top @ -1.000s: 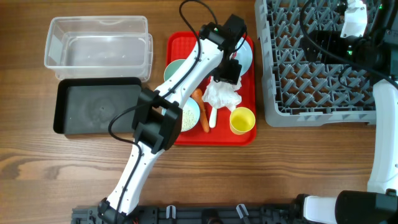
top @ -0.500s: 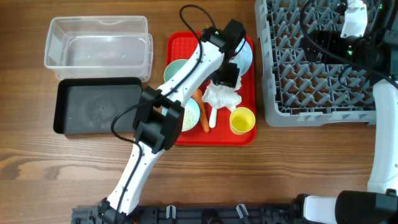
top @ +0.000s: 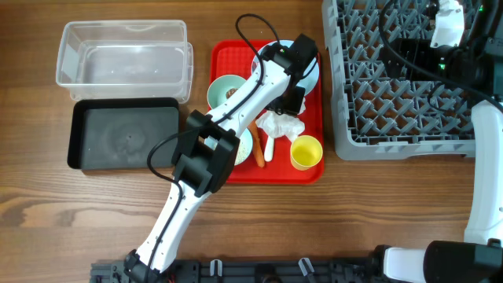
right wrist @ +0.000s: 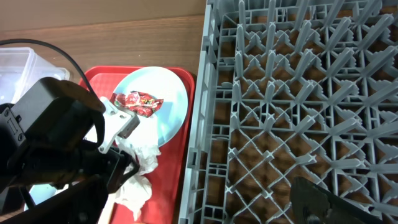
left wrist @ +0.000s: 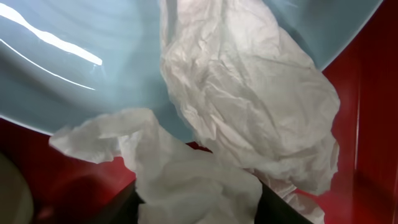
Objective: Sort waste into correct bins and load items into the dishwasher rack
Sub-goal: 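Lower the left gripper onto the white tissue on the plate and grasp, then carry the tissue left and drop it into the clear bin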
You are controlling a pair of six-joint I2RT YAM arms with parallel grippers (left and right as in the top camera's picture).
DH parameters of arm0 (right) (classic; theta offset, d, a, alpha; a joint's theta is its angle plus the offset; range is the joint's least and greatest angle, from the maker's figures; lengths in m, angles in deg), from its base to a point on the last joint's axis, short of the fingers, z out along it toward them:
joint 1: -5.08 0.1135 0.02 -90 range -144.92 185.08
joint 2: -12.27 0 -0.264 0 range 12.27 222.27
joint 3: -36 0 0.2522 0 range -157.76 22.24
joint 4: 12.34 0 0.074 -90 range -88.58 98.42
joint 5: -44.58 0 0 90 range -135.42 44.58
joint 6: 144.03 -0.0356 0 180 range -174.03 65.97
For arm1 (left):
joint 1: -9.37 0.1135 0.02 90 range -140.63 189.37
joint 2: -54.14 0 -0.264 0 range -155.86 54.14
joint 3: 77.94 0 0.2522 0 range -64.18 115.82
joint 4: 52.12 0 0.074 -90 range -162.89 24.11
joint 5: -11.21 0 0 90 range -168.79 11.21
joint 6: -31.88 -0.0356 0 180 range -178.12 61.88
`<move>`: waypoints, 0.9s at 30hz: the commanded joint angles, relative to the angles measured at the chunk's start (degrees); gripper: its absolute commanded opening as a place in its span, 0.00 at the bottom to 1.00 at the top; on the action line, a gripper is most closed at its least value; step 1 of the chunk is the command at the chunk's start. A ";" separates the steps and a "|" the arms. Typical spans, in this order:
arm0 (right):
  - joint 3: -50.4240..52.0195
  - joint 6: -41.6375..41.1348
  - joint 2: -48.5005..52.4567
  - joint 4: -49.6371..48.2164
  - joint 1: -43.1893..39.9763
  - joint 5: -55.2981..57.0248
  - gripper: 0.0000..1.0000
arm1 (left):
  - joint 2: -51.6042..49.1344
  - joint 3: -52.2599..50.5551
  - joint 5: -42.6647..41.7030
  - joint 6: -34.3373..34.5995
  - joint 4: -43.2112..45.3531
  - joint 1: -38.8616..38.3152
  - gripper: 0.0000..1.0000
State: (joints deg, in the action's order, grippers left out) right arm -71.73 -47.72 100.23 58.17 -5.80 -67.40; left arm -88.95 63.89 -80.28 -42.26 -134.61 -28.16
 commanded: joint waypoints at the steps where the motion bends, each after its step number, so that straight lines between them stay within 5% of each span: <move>1: -0.02 -0.26 0.46 -0.11 -0.09 0.63 0.97 | -0.42 -0.31 0.55 0.02 0.13 -0.02 0.30; 6: -0.02 -0.26 0.46 -0.11 -0.09 0.63 0.97 | -0.42 -0.31 0.55 0.02 0.15 0.00 0.04; 27: -0.02 -0.35 0.46 0.33 -0.09 2.34 0.97 | 17.59 3.54 1.92 -0.59 -3.21 5.92 0.04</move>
State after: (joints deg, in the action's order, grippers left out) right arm -71.73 -47.74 100.23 58.46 -5.80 -65.89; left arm -75.60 66.10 -80.24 -42.37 -137.87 -24.91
